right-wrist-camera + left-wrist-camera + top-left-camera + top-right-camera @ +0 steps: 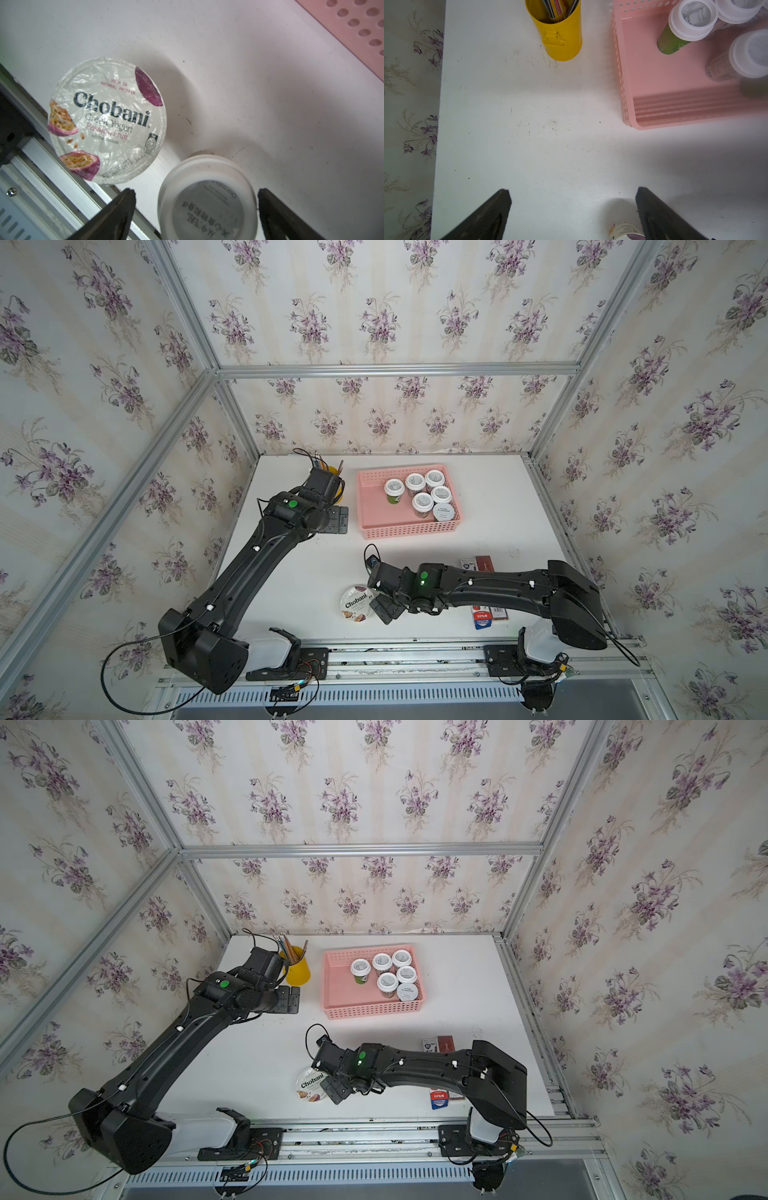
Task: Put the yogurt in the basket
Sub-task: Pick up the yogurt from the center of the board.
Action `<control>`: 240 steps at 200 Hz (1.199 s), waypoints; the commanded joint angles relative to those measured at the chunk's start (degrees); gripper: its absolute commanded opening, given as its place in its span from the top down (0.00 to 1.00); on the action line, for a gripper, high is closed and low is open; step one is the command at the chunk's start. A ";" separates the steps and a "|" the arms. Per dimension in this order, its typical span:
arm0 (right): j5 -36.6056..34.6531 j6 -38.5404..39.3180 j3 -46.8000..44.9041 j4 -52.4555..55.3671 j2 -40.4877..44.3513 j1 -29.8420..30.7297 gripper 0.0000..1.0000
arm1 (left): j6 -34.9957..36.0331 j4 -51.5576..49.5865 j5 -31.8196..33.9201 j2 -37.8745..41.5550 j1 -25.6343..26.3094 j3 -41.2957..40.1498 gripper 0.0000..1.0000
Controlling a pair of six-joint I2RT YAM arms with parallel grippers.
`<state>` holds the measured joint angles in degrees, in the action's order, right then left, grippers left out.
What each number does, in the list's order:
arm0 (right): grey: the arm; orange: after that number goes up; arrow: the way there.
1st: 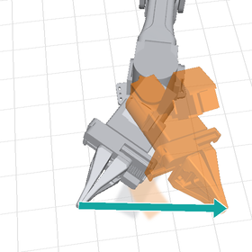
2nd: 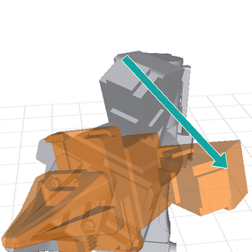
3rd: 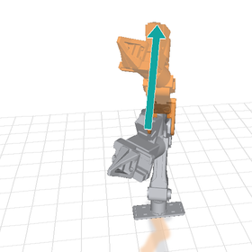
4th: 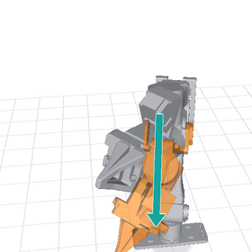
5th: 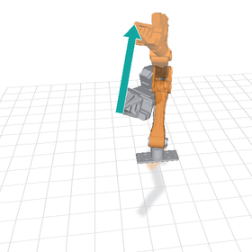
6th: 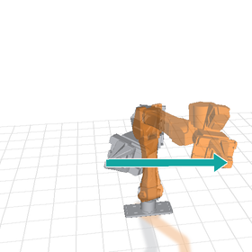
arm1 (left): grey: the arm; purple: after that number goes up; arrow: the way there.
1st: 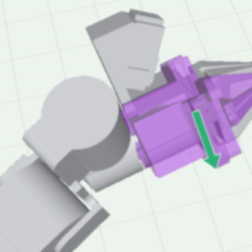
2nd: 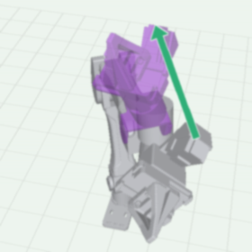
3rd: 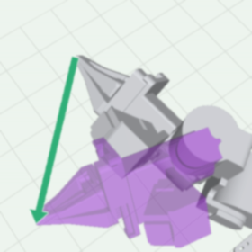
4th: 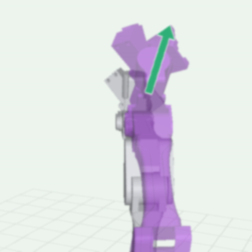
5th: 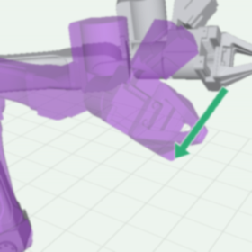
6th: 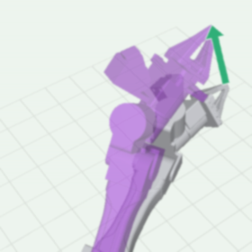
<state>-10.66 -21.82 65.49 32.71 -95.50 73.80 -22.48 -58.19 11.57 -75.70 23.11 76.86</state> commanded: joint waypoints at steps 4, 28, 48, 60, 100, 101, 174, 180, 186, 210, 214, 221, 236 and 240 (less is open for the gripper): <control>-0.98 0.58 0.24 1.29 -1.16 -0.13 0.05 | 0.32 -0.25 0.55 -0.03 0.00 0.04 0.01; -0.95 0.82 -0.09 1.15 -1.81 -0.41 0.07 | 0.30 -0.10 0.54 -0.08 -0.01 -0.08 0.01; -0.54 1.13 -0.03 0.82 -1.90 -0.67 0.11 | 0.27 -0.11 0.53 -0.27 -0.05 -0.31 0.01; -0.37 1.28 -0.04 0.67 -2.04 -0.76 0.13 | 0.33 -0.03 0.56 -0.36 -0.02 -0.31 0.01; 0.00 1.54 -0.10 0.72 -2.82 -1.11 0.15 | 0.51 0.16 0.82 -0.67 0.00 -0.22 0.01; 0.01 1.53 -0.06 0.75 -2.83 -1.07 0.15 | 0.51 0.13 0.82 -0.67 0.00 -0.22 0.01; 0.25 1.78 0.05 1.03 -3.03 -1.33 0.17 | 0.68 0.37 0.91 -0.85 -0.05 0.04 0.01; 0.20 1.74 -0.01 1.10 -2.94 -1.37 0.17 | 0.76 0.46 0.91 -0.86 -0.04 0.20 0.01; 0.18 1.72 -0.08 1.19 -2.87 -1.38 0.17 | 0.86 0.54 0.91 -1.03 0.00 0.49 0.01; 0.08 1.66 -0.43 1.34 -2.67 -1.46 0.18 | 1.01 0.16 0.67 -1.66 -0.12 1.79 0.01; 0.09 1.56 -0.45 1.37 -2.67 -1.45 0.18 | 1.02 0.13 0.73 -1.75 -0.11 1.87 0.01; 0.08 1.51 -0.50 1.37 -2.58 -1.39 0.18 | 1.02 0.20 0.65 -1.77 -0.10 1.87 0.01; 0.01 1.19 -0.71 1.51 -2.36 -1.47 0.19 | 1.20 0.25 0.64 -1.65 -0.11 2.00 0.01; -0.08 1.14 -0.67 1.56 -2.24 -1.44 0.19 | 1.21 0.14 0.64 -1.69 -0.10 1.99 0.01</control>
<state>-10.24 -20.58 64.97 33.28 -98.30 72.36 -22.00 -58.02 11.77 -77.34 23.05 78.35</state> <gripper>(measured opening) 0.814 0.988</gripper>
